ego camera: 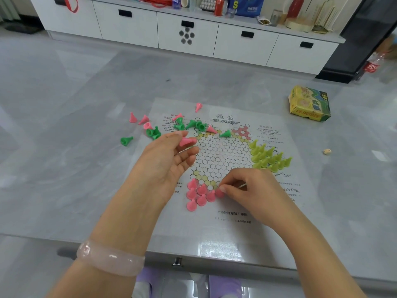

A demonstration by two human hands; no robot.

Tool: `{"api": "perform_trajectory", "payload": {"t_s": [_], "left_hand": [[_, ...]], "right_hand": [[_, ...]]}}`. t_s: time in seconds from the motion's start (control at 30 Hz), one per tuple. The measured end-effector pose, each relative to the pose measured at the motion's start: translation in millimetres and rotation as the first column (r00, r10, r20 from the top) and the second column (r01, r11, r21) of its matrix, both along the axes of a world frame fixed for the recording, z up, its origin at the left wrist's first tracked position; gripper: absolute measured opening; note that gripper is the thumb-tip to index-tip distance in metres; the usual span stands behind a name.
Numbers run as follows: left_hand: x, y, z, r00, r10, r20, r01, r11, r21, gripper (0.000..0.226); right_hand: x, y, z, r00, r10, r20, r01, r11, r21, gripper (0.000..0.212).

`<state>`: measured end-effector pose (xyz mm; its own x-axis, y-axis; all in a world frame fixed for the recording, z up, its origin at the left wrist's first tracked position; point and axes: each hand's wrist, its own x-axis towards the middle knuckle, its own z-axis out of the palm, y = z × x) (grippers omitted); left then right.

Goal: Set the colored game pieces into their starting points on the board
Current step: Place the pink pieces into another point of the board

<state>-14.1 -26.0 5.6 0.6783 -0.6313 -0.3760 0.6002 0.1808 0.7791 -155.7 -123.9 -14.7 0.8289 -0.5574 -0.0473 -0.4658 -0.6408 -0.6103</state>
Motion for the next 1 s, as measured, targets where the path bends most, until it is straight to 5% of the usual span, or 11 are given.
{"api": "perform_trajectory", "payload": {"t_s": [0.17, 0.3, 0.4, 0.7, 0.83, 1.0], "left_hand": [[-0.7, 1.1, 0.7, 0.999, -0.037, 0.016, 0.037, 0.999, -0.017, 0.012], [-12.1, -2.2, -0.3, 0.991, -0.101, 0.086, 0.099, 0.995, 0.025, 0.012], [-25.3, -4.8, -2.7, 0.976, -0.19, 0.108, 0.185, 0.981, 0.054, 0.012], [-28.1, 3.0, 3.2, 0.987, -0.128, 0.096, 0.128, 0.992, 0.008, 0.017], [-14.8, 6.8, 6.3, 0.945, -0.008, 0.326, -0.045, 0.987, 0.156, 0.023], [-11.2, 10.3, 9.1, 0.917, -0.047, 0.397, -0.034, 0.98, 0.194, 0.029]], "right_hand": [[-0.4, -2.6, 2.9, 0.998, 0.042, 0.039, -0.041, 0.998, -0.047, 0.009], [6.5, 1.6, 17.8, 0.92, -0.049, 0.389, 0.058, 0.998, -0.012, 0.016], [18.0, 9.9, 23.6, 0.874, -0.033, 0.485, 0.028, 0.999, 0.018, 0.02], [26.4, 12.3, 23.2, 0.892, 0.179, 0.416, -0.124, 0.98, -0.156, 0.02], [11.7, 0.8, 27.2, 0.939, 0.096, 0.331, -0.036, 0.983, -0.183, 0.017], [-14.4, 10.0, 36.7, 0.98, 0.197, 0.019, -0.196, 0.978, -0.069, 0.005]]}}
